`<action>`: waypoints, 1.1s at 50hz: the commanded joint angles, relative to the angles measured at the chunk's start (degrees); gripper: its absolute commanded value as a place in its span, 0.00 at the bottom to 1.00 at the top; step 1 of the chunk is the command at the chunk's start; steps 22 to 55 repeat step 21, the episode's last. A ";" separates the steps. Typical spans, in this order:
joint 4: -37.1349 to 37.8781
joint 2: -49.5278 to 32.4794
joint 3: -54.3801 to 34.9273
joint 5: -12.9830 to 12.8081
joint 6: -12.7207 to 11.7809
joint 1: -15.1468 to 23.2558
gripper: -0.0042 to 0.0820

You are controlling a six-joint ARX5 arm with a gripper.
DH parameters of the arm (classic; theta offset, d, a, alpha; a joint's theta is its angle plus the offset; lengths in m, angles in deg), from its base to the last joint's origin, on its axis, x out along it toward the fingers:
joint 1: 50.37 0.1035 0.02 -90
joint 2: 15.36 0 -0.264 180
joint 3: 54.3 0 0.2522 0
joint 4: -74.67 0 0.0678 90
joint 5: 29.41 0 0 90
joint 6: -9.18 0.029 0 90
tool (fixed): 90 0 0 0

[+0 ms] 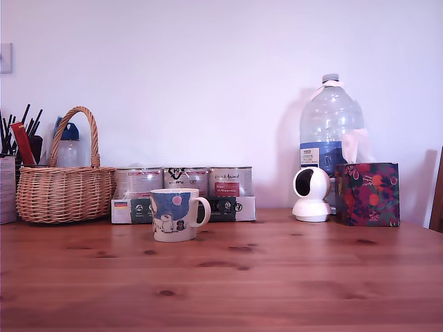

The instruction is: Pick up the coffee capsules from the table one by one and drop them inside the nearest coffee cup

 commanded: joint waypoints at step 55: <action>-1.46 -15.78 -3.26 -0.39 -2.08 -0.26 0.04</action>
